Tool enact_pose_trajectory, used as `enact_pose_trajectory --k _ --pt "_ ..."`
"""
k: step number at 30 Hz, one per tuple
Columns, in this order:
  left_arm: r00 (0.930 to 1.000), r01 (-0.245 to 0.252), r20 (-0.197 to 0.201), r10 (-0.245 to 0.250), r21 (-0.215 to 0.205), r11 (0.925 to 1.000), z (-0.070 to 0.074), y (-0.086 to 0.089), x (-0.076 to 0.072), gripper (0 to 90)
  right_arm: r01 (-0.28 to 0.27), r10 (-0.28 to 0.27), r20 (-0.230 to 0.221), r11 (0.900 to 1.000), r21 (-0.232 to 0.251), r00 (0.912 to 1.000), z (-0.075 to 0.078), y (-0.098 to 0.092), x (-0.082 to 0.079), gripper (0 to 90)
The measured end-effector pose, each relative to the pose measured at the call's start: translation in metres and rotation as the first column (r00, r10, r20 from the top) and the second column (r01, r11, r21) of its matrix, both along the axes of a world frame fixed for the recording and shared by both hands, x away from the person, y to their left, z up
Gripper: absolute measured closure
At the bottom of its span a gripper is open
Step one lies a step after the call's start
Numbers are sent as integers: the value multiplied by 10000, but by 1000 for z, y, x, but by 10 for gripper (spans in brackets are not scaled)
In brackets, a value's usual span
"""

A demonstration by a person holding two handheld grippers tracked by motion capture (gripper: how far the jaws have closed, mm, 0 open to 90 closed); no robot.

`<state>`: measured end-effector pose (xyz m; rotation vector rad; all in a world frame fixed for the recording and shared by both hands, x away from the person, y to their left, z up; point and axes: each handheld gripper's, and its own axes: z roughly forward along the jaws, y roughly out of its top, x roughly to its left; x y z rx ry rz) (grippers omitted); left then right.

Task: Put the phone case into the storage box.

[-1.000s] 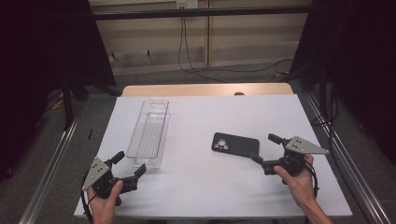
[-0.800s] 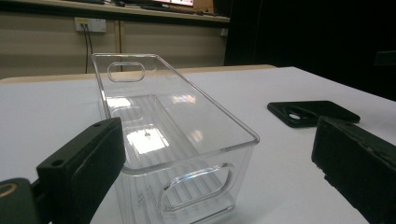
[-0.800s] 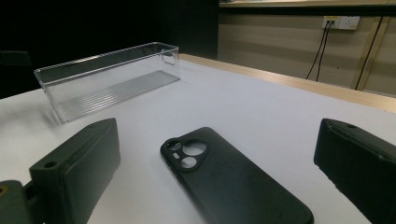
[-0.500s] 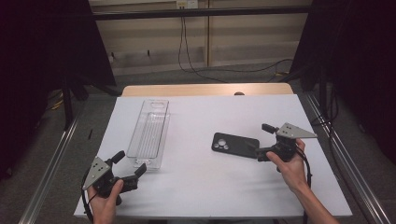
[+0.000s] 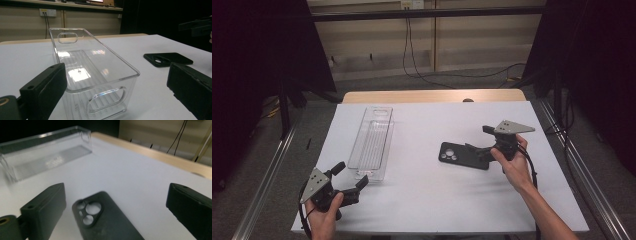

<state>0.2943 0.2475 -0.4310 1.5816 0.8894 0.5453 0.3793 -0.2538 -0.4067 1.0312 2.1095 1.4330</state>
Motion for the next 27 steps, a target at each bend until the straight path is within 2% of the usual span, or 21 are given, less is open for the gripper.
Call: enact_pose_trajectory --k 2,5,8,11,12,13,16,19,21,24,27 --pt "10000 18 10 -18 22 10000 0 0 0 28 -28 21 -367 9998 -181 9993 -2 2 6 15" --pt "10000 50 27 -50 43 10000 0 1 0 28 101 -115 -421 9994 -331 9990 -2 3 11 20" --pt "10000 51 34 -51 23 10000 1 1 0 28 -20 -40 -915 9979 -650 9958 -2 5 20 17" --pt "10000 67 10 -67 53 10000 0 1 0 28 31 -109 -1019 9971 -765 9947 0 5 24 19" --pt "10000 65 13 -65 49 10000 0 1 0 28 -127 -15 -1250 9936 -1124 9922 2 6 28 20" --pt "10000 42 27 -42 2 10000 0 2 0 28 -127 -15 -1250 9936 -1124 9922 2 6 28 20" --pt "10000 9 16 -9 27 10000 0 2 0 28 -287 45 -1553 9877 -1538 9879 3 8 35 33" --pt "10000 62 5 -62 73 10000 0 1 0 28 -668 282 -2035 9804 -1854 9787 3 9 40 61" --pt "10000 38 -15 -38 56 10000 0 1 0 28 -722 251 -2178 9748 -2113 9757 4 9 43 66" --pt "10000 35 -46 -35 15 10000 0 1 1 28 -1112 466 -2715 9674 -2275 9613 5 11 46 65" --pt "10000 49 -11 -49 74 10000 0 2 1 28 -1437 656 -3073 9603 -2390 9494 6 13 48 39"
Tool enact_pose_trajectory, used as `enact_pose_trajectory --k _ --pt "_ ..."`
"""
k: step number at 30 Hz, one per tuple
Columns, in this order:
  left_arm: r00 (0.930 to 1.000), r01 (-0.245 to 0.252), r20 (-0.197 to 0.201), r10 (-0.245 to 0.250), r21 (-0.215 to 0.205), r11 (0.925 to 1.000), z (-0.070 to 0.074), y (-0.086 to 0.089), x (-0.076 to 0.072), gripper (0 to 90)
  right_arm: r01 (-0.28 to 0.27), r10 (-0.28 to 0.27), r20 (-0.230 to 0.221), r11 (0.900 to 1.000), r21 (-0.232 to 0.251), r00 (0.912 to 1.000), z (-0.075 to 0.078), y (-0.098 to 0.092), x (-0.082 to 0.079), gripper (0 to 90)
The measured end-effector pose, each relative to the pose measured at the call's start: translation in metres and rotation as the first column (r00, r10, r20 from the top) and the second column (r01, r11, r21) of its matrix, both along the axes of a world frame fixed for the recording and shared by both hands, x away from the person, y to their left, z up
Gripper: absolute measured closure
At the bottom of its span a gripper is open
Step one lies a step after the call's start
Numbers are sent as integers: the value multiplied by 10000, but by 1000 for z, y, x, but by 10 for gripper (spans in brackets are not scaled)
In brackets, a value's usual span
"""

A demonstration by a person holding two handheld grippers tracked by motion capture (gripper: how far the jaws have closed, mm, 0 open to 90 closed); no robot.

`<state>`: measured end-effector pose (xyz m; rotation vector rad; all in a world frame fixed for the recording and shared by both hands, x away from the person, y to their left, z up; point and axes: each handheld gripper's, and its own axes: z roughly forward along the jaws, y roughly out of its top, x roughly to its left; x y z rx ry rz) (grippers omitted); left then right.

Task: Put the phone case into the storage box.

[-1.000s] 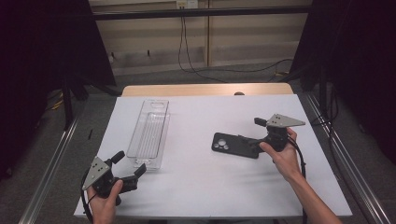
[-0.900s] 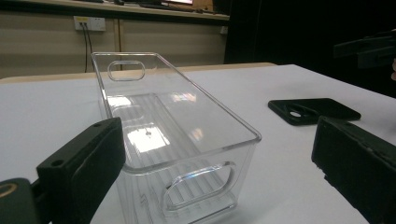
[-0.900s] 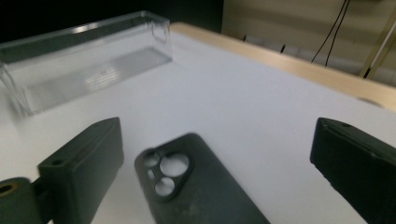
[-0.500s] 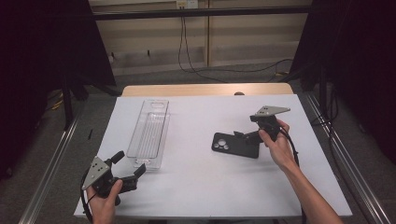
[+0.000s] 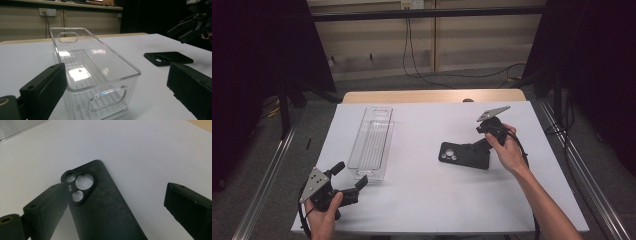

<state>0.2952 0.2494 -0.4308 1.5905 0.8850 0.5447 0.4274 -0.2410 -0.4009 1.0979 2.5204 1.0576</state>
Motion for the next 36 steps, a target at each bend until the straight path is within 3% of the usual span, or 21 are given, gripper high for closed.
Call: enact_pose_trajectory --k 5,11,14,15,21,23,24,25,31,33,36 --pt "10000 7 -6 -7 -14 10000 0 0 0 28 -570 554 -554 9980 -273 9969 -1 7 3 32" --pt "10000 -13 -28 13 -21 10000 0 -1 -1 27 -1311 1203 -1284 9881 -799 9844 -4 12 8 39" --pt "10000 24 -25 -24 -14 10000 0 -1 -1 28 -1501 1357 -1426 9840 -957 9804 -4 13 9 38" --pt "10000 31 -91 -32 -58 10000 -1 -1 0 28 -1805 1589 -1609 9750 -1293 9741 -6 15 11 43" --pt "10000 21 -88 -22 -65 10000 -1 -1 0 28 -2362 2054 -1818 9571 -1681 9616 -8 21 14 58" --pt "10000 30 -81 -31 -36 10000 -1 -1 0 27 -2702 2305 -2030 9425 -1967 9517 -12 25 16 60" --pt "10000 31 -88 -31 -34 10000 -1 -1 0 27 -2702 2305 -2030 9425 -1967 9517 -12 25 16 60" --pt "10000 8 -90 -9 -80 10000 -1 -1 -1 28 -2881 2432 -2120 9329 -2159 9465 -15 27 17 60" --pt "9999 97 -76 -97 -46 9999 -1 -2 -1 28 -3033 2520 -2222 9223 -2395 9419 -21 30 18 57" --pt "9999 82 -91 -82 17 10000 -1 -1 0 28 -3145 2588 -2265 9128 -2605 9390 -24 31 18 56" --pt "10000 29 -91 -30 -45 10000 -1 -1 0 28 -3197 2664 -2209 9116 -2585 9382 -25 32 18 58"
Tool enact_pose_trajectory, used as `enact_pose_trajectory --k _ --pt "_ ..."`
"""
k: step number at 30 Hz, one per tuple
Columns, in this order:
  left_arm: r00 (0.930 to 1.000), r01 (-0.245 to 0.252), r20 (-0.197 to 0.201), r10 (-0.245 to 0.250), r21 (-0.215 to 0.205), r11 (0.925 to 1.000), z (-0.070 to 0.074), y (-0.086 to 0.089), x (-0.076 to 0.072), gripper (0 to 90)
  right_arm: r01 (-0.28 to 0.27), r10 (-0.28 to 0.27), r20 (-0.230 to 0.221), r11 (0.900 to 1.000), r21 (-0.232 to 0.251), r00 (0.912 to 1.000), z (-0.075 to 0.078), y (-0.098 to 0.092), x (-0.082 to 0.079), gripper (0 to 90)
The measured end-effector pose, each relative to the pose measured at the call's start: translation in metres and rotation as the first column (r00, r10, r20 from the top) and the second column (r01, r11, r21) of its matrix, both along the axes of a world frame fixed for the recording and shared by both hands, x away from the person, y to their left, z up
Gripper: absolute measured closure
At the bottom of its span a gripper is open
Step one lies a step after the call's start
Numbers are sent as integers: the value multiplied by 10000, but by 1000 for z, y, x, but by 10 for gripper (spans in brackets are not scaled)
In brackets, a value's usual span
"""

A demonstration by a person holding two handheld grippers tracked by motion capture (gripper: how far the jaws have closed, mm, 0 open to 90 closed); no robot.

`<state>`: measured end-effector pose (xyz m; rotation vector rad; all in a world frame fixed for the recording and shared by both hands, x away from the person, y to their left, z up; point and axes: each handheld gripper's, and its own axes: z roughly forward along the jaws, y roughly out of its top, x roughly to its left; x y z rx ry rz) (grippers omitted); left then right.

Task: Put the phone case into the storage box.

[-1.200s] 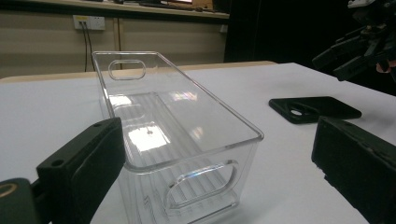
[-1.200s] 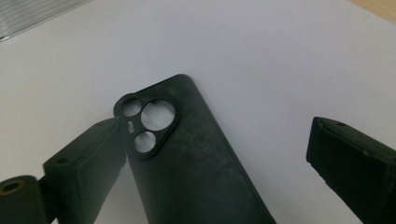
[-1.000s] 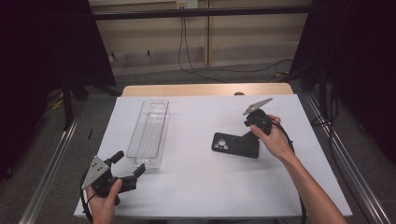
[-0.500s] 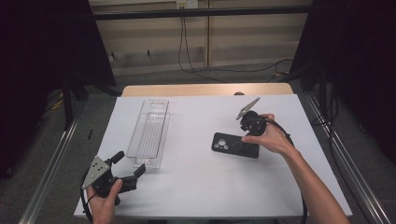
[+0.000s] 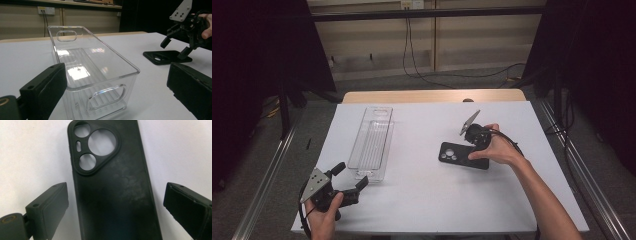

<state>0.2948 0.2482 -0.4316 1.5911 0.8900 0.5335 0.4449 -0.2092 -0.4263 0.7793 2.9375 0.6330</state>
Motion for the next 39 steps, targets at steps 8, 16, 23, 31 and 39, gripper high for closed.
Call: enact_pose_trajectory --k 8,16,23,31,39 --pt "10000 18 17 -18 37 10000 0 0 0 28 -262 262 8 9991 -331 9997 -10 6 0 72" --pt "10000 10 31 -10 63 10000 0 0 0 27 -262 264 43 9984 -508 9996 -16 7 -1 71" --pt "10000 -16 46 16 65 10000 1 0 0 28 -440 438 -39 9967 -676 9990 -15 8 1 77" --pt "10000 22 59 -22 112 9999 1 1 0 28 -255 252 -48 9956 -897 9997 -14 10 -1 101" --pt "10000 45 63 -45 101 9999 1 0 0 28 -287 279 -103 9958 -866 9996 -12 10 -2 140"
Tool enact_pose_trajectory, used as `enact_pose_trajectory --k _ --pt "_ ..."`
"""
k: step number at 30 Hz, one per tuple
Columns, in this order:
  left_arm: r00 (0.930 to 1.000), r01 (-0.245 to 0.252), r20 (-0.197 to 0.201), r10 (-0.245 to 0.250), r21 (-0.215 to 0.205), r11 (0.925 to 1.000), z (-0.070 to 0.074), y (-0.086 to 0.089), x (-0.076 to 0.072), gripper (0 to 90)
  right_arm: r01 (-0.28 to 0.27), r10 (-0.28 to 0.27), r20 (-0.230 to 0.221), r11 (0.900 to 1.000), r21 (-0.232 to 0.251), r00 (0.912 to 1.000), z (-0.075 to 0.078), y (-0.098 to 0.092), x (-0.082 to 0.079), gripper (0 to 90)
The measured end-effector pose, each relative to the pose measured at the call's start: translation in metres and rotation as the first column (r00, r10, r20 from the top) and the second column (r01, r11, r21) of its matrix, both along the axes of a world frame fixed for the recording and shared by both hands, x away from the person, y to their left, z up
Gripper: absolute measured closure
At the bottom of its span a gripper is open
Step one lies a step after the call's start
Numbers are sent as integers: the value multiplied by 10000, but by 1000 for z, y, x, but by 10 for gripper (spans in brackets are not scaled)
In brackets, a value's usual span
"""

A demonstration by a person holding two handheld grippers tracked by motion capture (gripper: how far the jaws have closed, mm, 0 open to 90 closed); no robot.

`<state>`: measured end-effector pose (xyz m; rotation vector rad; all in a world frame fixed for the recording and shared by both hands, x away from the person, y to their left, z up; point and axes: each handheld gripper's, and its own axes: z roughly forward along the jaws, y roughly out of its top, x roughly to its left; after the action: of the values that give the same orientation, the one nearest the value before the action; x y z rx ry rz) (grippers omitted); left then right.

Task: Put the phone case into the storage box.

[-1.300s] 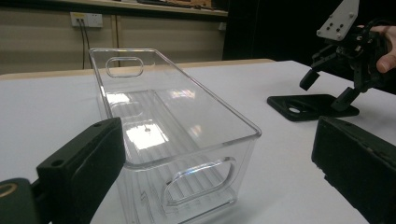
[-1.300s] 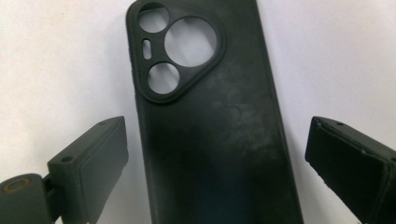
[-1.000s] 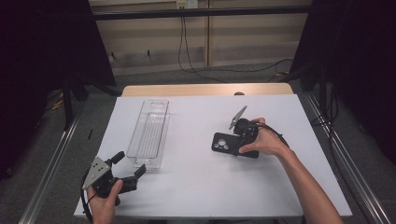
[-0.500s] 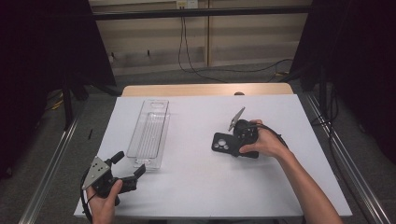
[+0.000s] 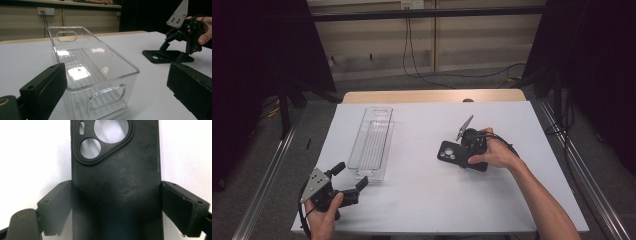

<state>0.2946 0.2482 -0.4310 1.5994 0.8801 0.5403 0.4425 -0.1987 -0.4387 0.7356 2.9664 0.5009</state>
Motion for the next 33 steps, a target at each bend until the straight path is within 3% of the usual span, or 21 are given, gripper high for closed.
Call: enact_pose_trajectory --k 11,19,23,33 --pt "10000 17 -12 -17 10 10000 0 0 1 27 258 -258 -21 9997 23 9997 2 -1 -2 152" --pt "10000 26 -16 -26 37 10000 0 0 1 28 407 -406 -33 9985 352 9992 3 -3 -4 152" --pt "10000 36 -23 -36 50 10000 0 0 1 27 625 -650 240 9934 959 9976 10 -9 -5 151" --pt "10000 51 7 -51 22 10000 0 1 0 28 1053 -1203 735 9778 1812 9900 17 -17 -8 151"
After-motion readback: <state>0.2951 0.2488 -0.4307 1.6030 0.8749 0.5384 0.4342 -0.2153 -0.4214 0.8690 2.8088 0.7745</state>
